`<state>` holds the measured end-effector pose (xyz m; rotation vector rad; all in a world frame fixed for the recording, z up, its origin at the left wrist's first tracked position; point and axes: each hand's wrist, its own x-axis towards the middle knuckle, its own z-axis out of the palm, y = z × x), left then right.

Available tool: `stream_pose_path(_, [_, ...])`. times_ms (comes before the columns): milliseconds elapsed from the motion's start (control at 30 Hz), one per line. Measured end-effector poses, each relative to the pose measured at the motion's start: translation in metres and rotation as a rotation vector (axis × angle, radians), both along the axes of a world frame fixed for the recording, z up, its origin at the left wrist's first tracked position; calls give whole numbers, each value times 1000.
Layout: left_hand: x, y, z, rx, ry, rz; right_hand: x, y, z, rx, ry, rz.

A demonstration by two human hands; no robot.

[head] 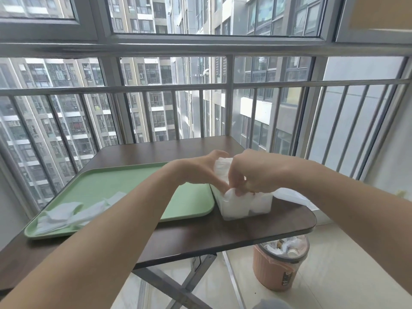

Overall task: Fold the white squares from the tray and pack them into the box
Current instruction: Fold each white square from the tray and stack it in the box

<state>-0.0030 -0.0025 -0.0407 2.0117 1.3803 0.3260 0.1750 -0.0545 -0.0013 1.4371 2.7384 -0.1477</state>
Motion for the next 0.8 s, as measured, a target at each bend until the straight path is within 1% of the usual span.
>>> stream_pose_path(67, [0,0,-1,20,-19,-5,-5,-1,0,46,27,11])
stream_pose_path(133, [-2,0,-2,25,-58,1,-10,-3,0,62,6,18])
stream_pose_path(300, [-16,-7,1,110,-142,34,-10,-5,6,34,-33,25])
stream_pose_path(333, [-25,-10,1,120,-172,56,-10,-3,9,41,1,33])
stream_pose_path(433, [-57,-24,4,156,-207,120,-19,3,19,48,193,42])
stream_pose_path(500, [-77,-32,6,172,-193,151,-30,6,22,50,271,51])
stream_pose_path(600, [-118,-47,6,246,-134,238,-69,11,16,10,337,104])
stream_pose_path(800, [-191,-74,-3,321,66,398,-154,25,-11,-113,381,186])
